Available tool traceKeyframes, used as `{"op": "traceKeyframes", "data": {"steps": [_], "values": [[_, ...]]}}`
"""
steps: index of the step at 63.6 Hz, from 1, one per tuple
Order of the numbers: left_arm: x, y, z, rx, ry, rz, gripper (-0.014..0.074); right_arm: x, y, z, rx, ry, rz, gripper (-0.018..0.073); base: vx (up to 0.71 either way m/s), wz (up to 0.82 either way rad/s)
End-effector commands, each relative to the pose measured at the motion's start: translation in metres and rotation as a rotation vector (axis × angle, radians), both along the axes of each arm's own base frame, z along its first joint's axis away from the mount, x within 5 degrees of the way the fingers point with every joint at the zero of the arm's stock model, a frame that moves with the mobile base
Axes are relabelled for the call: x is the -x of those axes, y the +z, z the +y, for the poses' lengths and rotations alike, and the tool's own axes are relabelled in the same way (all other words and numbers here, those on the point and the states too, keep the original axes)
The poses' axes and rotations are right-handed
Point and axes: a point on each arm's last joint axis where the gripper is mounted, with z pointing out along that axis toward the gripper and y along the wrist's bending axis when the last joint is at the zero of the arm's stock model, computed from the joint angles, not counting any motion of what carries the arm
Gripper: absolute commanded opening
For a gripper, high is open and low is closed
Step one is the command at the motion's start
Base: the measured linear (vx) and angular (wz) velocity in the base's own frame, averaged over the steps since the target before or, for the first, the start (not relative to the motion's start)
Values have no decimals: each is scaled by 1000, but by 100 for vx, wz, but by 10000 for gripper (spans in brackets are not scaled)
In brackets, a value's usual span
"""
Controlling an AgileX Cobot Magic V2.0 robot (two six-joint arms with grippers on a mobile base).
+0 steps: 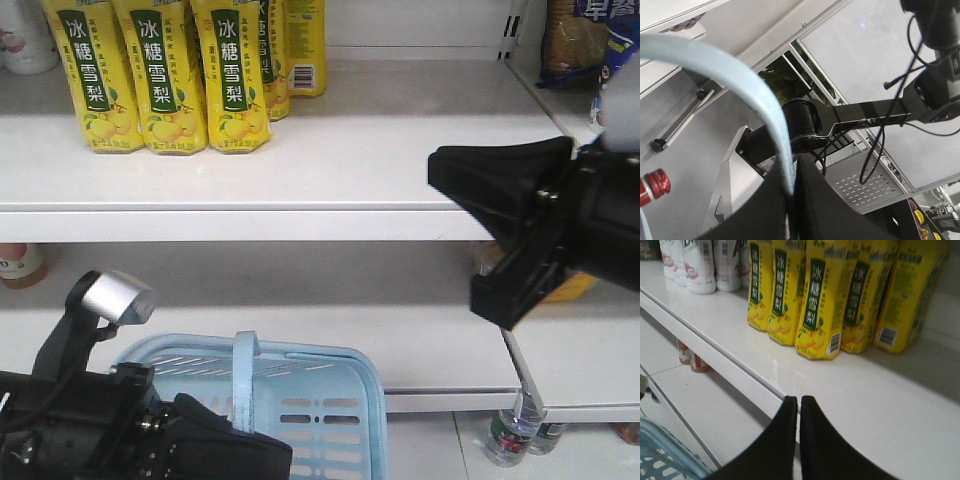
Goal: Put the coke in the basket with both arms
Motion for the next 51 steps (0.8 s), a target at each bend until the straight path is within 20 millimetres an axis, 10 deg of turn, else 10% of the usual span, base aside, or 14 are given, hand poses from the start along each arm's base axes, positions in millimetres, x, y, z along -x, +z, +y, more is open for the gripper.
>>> {"op": "traceKeyframes", "data": {"steps": [1,32,51], "values": [[2,27,-1,161,-16,-27,-6,19,26,-13,-58,-29,-101,-8,0,0],[2,27,-1,161,-16,-27,-6,52,14,-50,119,-209,47,-5,0,0],[2,27,-1,161,-16,-27,-6,58,-40,-63,146,-302,121,-5,0,0]]}}
